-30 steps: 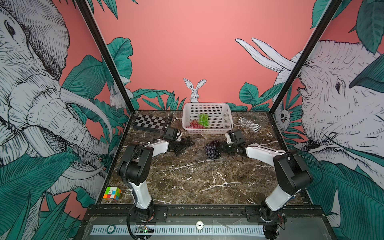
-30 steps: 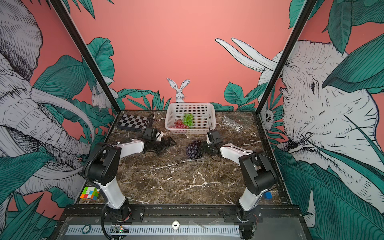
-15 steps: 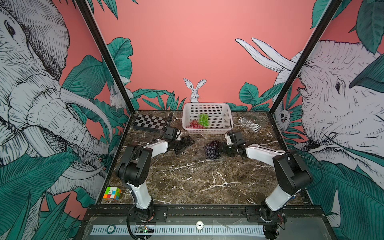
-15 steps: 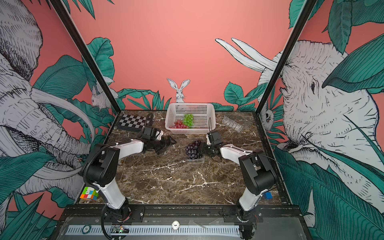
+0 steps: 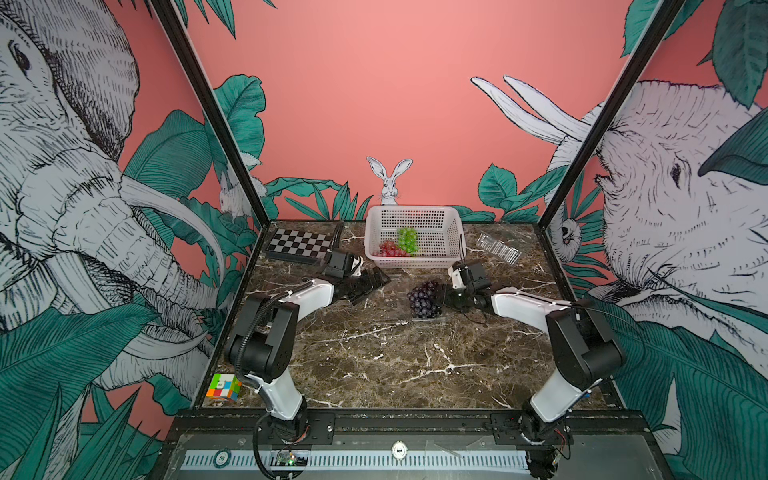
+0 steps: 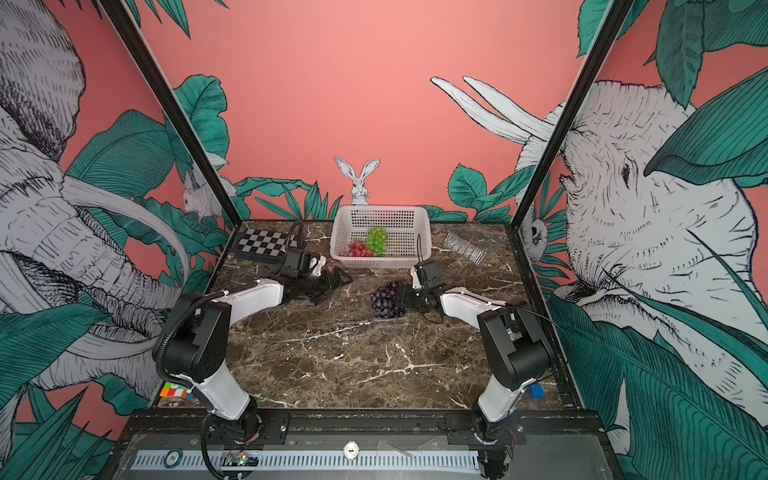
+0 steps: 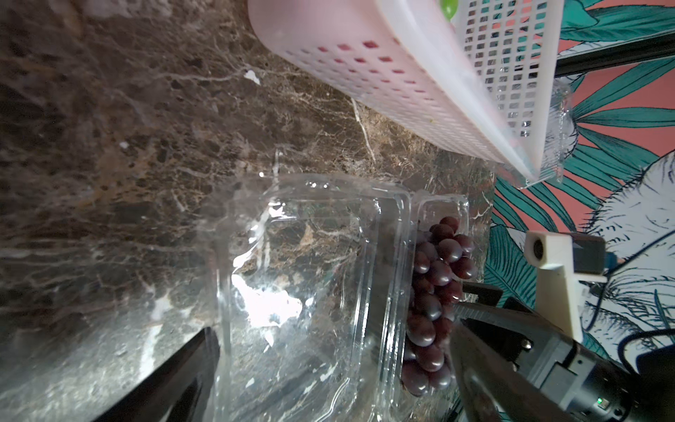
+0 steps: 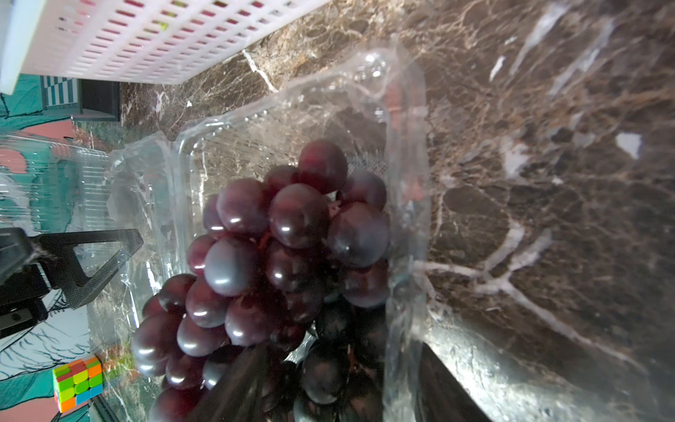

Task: Pack grapes into containers
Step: Close the packing box at the center of the board.

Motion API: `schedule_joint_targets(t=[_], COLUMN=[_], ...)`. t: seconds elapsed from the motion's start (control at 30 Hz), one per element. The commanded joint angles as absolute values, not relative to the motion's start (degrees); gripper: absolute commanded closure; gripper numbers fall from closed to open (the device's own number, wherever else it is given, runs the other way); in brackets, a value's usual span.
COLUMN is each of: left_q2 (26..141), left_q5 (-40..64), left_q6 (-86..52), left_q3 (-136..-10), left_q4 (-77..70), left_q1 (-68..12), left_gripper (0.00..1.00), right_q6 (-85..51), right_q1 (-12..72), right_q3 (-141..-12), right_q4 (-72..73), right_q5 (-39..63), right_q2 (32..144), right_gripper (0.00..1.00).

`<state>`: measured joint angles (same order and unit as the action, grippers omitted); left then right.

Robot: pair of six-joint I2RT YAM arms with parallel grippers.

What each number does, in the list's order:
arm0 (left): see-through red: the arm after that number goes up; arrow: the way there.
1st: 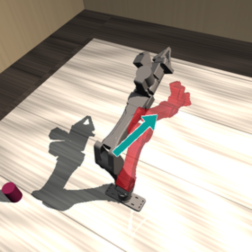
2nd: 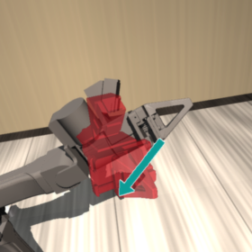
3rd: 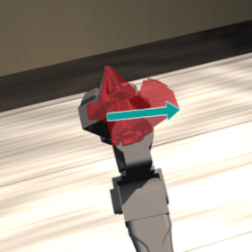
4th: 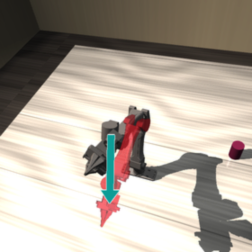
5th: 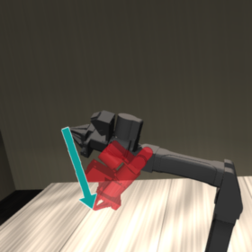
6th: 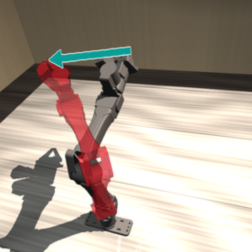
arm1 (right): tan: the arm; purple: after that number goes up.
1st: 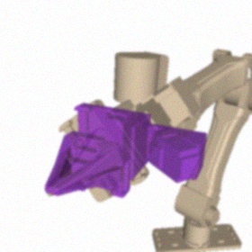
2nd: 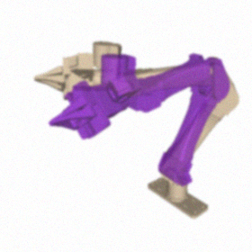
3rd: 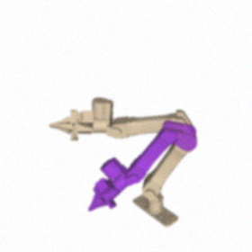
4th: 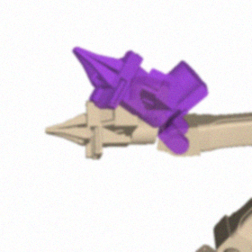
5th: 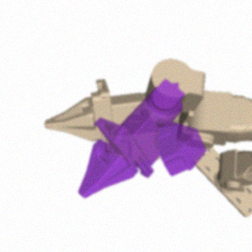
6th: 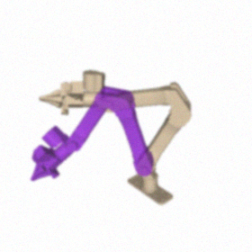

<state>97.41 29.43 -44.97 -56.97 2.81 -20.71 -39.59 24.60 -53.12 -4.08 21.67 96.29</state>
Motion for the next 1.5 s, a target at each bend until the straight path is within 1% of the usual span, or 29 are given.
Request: schedule_joint_targets(t=[0.0, 0.43, 0.8, 1.47], left_q2=[92.9, 88.9, 89.0, 95.8], left_q5=[28.7, 25.5, 24.7, 25.7], left_q6=[-44.3, -43.9, -44.5, -46.2], left_q3=[-58.9, -63.4, -66.6, -73.6], left_q4=[3.8, 6.9, 7.0, 3.1], left_q1=[-21.6, -26.5, -30.7, -37.3], left_gripper=[0.01, 0.01, 0.01, 0.01], right_q6=[-38.9, -38.4, -38.0, -38.5], right_q1=[24.7, 23.9, 22.6, 20.7], right_q3=[-54.0, -54.8, -53.6, -51.6], right_q4=[-3.6, -4.3, -3.9, -2.3], right_q5=[22.6, 23.4, 25.0, 28.2], right_q2=[95.9, 95.0, 93.6, 92.2], right_gripper=[0.37, 0.32, 0.31, 0.29])
